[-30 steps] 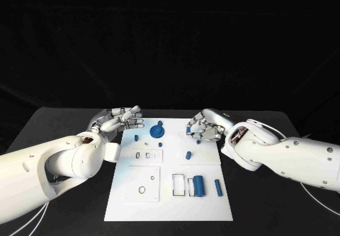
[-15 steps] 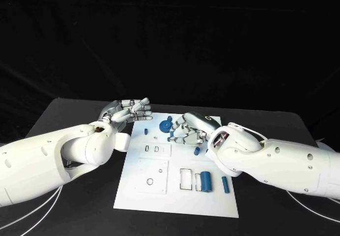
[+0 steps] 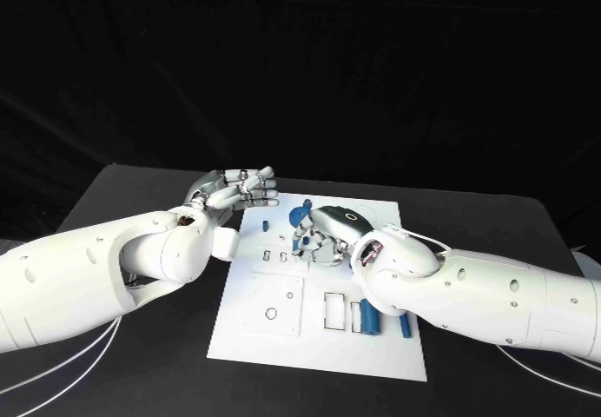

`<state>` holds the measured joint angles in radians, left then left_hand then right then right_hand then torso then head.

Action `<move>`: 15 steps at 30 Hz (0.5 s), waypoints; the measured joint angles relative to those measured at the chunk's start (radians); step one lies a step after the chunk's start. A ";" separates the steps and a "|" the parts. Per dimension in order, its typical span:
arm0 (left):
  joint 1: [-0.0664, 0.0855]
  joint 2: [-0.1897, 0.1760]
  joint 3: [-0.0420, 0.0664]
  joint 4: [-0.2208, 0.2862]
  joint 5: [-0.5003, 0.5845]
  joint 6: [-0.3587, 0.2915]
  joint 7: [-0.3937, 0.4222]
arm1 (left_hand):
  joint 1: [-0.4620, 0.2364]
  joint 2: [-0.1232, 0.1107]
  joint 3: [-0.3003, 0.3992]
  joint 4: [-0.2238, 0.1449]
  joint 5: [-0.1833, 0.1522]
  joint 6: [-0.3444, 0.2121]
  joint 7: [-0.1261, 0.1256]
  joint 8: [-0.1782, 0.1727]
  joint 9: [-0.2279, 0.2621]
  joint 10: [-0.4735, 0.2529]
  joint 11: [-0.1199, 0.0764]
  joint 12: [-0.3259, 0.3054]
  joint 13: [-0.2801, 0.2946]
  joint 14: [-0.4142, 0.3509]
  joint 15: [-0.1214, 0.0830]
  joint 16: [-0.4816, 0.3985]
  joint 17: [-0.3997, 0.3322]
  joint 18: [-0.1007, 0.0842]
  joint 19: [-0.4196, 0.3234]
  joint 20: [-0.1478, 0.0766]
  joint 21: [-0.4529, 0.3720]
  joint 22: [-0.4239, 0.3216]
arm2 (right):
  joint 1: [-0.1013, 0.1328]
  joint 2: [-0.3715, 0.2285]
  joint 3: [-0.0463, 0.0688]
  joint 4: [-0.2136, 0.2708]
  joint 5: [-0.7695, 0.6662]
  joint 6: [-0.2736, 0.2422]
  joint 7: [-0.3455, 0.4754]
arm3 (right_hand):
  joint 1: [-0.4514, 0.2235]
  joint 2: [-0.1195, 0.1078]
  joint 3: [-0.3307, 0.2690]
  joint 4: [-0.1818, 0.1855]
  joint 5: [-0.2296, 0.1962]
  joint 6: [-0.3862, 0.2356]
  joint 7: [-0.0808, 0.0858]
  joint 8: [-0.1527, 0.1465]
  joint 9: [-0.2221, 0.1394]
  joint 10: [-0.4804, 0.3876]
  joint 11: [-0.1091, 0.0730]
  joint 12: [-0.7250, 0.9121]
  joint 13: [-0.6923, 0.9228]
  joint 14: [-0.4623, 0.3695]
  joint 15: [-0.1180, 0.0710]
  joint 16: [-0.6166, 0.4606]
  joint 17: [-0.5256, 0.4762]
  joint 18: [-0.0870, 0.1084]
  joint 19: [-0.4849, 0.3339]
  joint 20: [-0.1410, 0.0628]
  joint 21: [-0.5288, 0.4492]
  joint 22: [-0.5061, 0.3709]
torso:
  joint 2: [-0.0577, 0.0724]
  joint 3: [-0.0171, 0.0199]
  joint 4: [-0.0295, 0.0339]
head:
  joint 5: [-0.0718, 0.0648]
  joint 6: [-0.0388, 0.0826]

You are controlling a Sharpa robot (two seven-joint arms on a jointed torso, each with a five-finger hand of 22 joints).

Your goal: Assemble the parts on the task board

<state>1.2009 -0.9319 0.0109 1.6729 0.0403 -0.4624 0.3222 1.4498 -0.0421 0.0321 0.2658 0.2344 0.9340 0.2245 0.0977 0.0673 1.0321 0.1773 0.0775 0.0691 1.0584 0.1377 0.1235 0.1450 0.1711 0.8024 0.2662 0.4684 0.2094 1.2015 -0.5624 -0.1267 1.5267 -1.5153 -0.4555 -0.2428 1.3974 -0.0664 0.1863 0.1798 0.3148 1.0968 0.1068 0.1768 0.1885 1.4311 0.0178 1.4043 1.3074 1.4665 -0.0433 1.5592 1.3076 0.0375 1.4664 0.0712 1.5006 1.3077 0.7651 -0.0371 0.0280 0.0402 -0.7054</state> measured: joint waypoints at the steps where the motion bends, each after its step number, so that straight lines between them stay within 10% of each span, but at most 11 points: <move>1: 0.000 0.000 0.000 0.000 0.000 0.000 0.000 | 0.000 0.000 0.000 0.000 0.000 0.000 0.000 0.000 0.000 0.000 0.000 0.000 0.000 0.000 0.000 0.000 0.000 0.000 0.000 0.000 0.000 0.000 | -0.001 0.003 0.000 -0.003 -0.004 0.002 -0.003 | 0.000 0.000 0.000 0.000 0.000 0.000 0.000 0.001 0.000 0.000 0.000 0.000 0.000 0.000 0.000 0.000 0.000 0.000 0.000 0.000 0.000 0.000 | 0.000 0.0001 0.0000 | 0.001 -0.001; 15: 0.000 0.000 0.000 0.005 0.000 0.002 -0.001 | 0.000 0.000 0.000 0.000 0.000 0.000 0.000 0.000 0.000 0.000 0.000 0.000 0.000 0.000 0.000 0.000 0.001 0.000 0.000 0.000 0.000 0.000 | -0.017 0.031 -0.003 -0.029 -0.044 0.036 -0.031 | -0.008 -0.008 0.000 0.000 -0.002 -0.003 -0.004 0.005 0.001 0.000 0.000 0.000 0.000 0.000 0.000 0.000 0.000 0.000 0.000 0.000 0.000 0.000 | -0.001 0.0011 0.0000 | 0.007 -0.012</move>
<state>1.2009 -0.9318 0.0110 1.6779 0.0403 -0.4604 0.3216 1.4498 -0.0420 0.0321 0.2658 0.2344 0.9340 0.2245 0.0977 0.0673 1.0321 0.1773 0.0776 0.0691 1.0584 0.1377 0.1235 0.1464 0.1711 0.8024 0.2662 0.4684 0.2092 1.1844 -0.5319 -0.1294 1.4974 -1.5591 -0.4196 -0.2734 1.3896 -0.0743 0.1862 0.1797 0.3129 1.0933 0.1032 0.1821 0.1898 1.4311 0.0178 1.4043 1.3073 1.4665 -0.0432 1.5592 1.3075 0.0375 1.4664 0.0713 1.5006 1.3075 0.7644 -0.0360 0.0280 0.0467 -0.7175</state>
